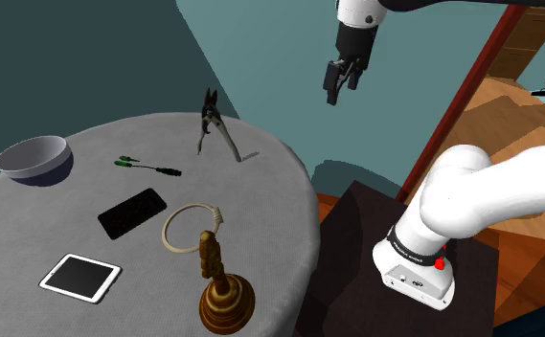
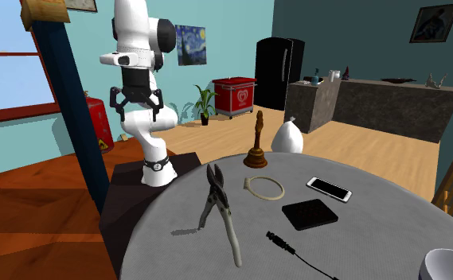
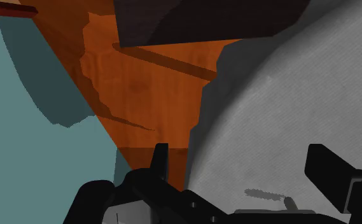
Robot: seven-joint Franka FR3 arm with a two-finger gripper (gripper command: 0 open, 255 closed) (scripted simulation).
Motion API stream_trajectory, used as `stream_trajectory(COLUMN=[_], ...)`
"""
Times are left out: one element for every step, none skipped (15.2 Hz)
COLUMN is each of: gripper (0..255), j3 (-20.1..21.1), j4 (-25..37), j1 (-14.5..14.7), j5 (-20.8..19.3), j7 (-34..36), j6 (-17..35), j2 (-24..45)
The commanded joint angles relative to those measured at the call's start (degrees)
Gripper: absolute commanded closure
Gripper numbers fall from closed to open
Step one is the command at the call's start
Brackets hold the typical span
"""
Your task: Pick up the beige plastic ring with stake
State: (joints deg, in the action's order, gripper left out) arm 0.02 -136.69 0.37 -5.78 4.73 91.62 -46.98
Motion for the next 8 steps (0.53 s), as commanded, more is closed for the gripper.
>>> stream_trajectory(gripper=[0,0,0,0,0,0,0,0], j3=[0.0,1.0,1.9,2.9,3.9,4.8,5.8,6.7], j4=[0.0,-0.4,-0.7,-0.9,-1.1,-1.2,-1.2,-1.2], j1=[0.0,0.4,0.9,1.3,1.7,2.1,2.5,2.9], j5=[0.0,0.6,1.2,1.8,2.4,2.9,3.4,3.8], j7=[0.0,1.0,2.0,2.9,3.9,4.9,5.8,6.8], j6=[0.0,1.1,2.1,3.2,4.3,5.4,6.5,7.6], j2=[0.0,0.9,1.9,3.0,4.1,5.3,6.5,7.8])
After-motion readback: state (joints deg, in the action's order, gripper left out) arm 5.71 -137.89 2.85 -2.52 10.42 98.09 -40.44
